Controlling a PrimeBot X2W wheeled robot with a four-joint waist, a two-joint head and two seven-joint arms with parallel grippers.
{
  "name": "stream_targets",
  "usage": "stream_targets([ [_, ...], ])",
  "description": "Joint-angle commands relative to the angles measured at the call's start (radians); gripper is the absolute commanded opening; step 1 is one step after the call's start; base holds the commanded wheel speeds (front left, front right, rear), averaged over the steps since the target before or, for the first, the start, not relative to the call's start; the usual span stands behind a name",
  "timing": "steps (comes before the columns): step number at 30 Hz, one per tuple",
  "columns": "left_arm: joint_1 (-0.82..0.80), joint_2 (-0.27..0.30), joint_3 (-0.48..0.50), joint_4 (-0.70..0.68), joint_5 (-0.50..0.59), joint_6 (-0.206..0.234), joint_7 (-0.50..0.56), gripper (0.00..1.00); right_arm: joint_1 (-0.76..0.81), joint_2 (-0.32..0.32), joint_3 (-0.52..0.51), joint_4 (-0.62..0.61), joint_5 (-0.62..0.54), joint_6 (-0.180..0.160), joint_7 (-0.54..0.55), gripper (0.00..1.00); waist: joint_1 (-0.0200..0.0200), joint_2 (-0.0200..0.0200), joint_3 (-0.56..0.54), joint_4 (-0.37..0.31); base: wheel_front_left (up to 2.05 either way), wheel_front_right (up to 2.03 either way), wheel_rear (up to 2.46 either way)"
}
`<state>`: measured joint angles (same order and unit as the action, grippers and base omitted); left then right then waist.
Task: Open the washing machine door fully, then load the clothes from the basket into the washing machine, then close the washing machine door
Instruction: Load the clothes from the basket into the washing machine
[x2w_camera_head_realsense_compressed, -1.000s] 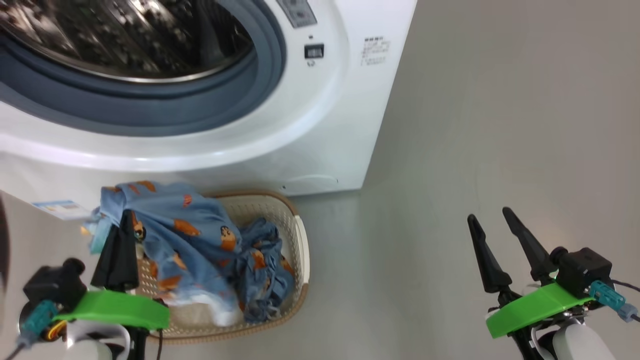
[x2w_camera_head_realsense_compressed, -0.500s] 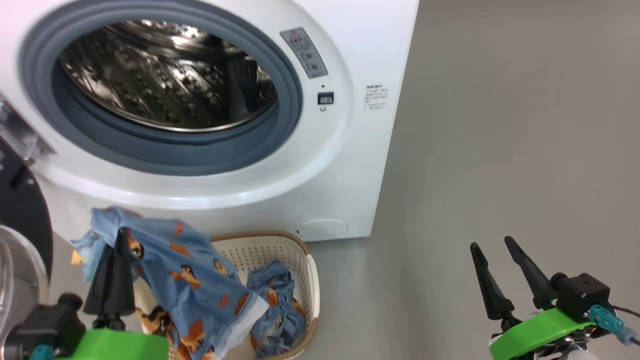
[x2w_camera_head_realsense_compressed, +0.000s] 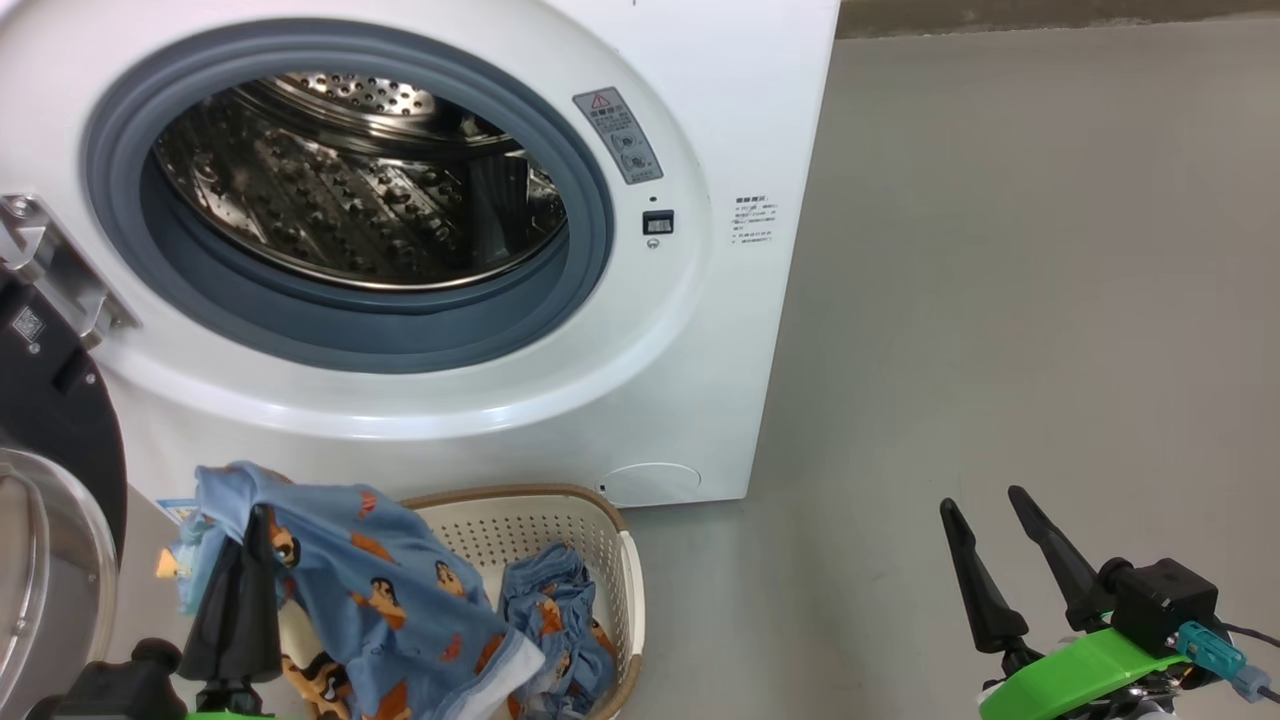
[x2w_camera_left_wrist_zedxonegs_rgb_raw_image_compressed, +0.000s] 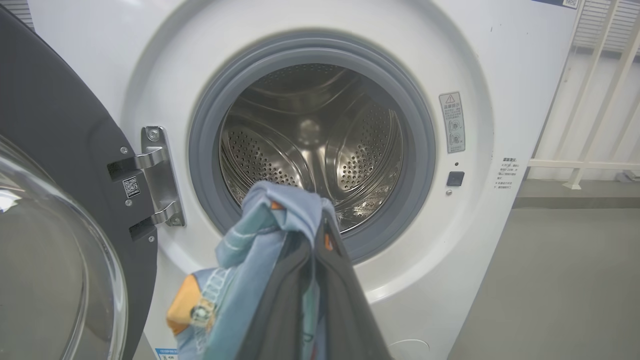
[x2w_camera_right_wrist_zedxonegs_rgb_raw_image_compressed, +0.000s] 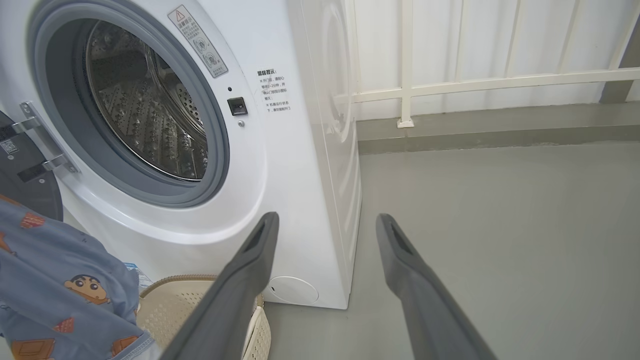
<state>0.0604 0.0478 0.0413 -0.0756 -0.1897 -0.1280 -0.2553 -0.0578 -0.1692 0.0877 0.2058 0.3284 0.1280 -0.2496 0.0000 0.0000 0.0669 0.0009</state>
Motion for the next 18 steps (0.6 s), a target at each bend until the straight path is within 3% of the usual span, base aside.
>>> stream_targets([
  [1, -0.02, 0.006, 0.032, -0.023, 0.006, -0.003, -0.006, 0.0, -0.003, -0.01, 0.023, -0.027, 0.012, 0.003, -0.012, 1.0, 0.0, 0.0, 0.001, 0.001, 0.0, 0.0, 0.0],
  [18, -0.109, 0.003, 0.037, 0.064, -0.016, -0.003, -0.006, 0.0, -0.03, -0.01, 0.031, -0.031, 0.02, 0.003, -0.012, 1.0, 0.0, 0.0, 0.077, -0.012, 0.0, 0.0, 0.0],
])
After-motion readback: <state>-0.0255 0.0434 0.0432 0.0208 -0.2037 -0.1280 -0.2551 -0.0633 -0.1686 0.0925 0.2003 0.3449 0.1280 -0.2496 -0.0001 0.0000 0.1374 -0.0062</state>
